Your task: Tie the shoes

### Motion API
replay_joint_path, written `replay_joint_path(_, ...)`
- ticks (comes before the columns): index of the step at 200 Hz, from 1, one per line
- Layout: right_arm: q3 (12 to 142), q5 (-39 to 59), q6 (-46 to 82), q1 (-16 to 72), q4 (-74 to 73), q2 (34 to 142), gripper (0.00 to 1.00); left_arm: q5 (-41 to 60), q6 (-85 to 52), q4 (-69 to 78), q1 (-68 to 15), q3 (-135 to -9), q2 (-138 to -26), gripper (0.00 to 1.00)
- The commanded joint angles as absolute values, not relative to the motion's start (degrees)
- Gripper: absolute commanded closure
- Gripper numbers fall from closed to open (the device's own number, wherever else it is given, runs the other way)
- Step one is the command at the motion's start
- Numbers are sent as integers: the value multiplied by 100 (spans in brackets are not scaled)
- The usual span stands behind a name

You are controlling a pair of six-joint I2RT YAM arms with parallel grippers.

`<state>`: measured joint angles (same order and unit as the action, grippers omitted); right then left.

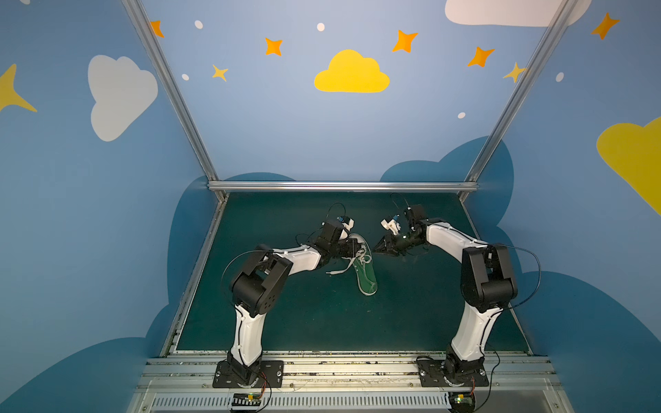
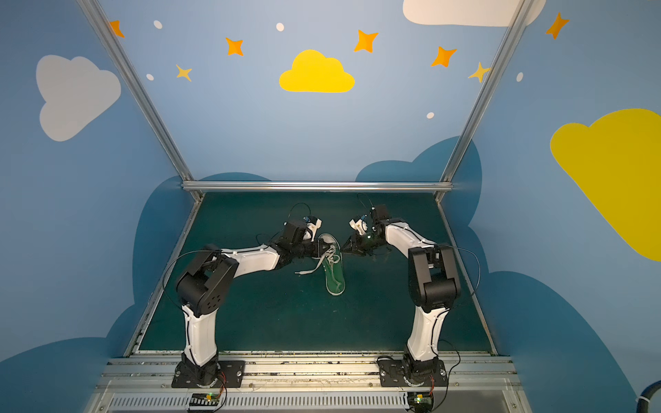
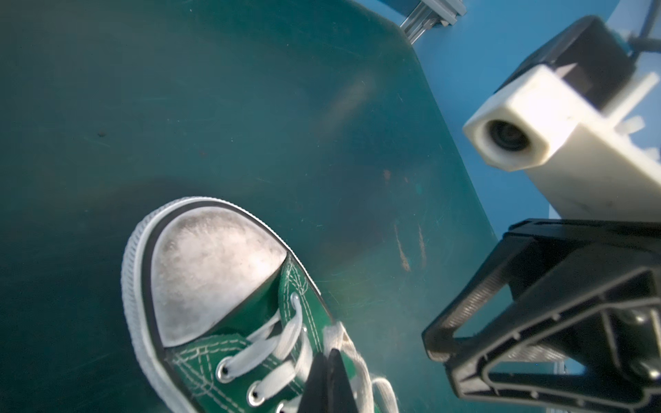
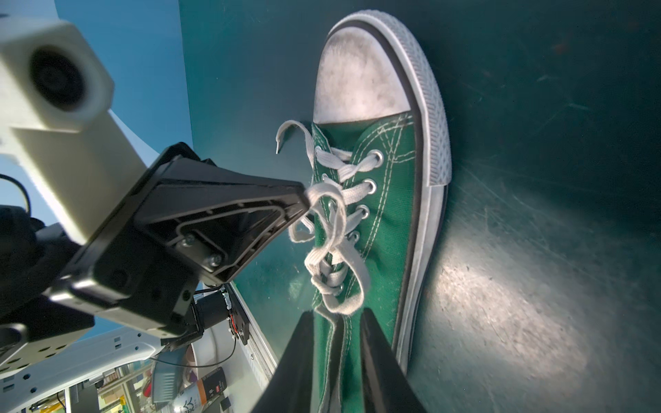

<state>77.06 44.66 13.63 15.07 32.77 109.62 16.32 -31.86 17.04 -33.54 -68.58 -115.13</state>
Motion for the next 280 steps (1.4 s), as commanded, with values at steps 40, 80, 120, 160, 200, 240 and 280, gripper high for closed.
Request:
replay_joint_path(40,7793,4535,1382,1508,3255,11075,77,1688,-3523,2034,-3436,-6987,-11665,97)
replay_joint_path(80,7766,4540,1390,1504,3252,11083,76,1725,-3636,2067,-3463,-7049,-11693,97)
replay_joint_path(120,7750,4556,1388,1509,3245,11065,76,1753,-3699,2129,-3463,-6979,-11767,97)
replay_joint_path(160,7752,4562,1386,1505,3262,11058,77,1772,-3688,2076,-3480,-7022,-11773,93)
replay_joint_path(200,7734,4562,1384,1503,3269,11021,76,1733,-3524,1908,-3479,-7046,-11650,81)
replay_joint_path(240,7724,4570,1377,1503,3287,11004,76,1690,-3385,1735,-3469,-7149,-11516,67)
replay_joint_path(280,7694,4562,1378,1480,3294,10978,76,1710,-3222,1489,-3437,-7333,-11474,55)
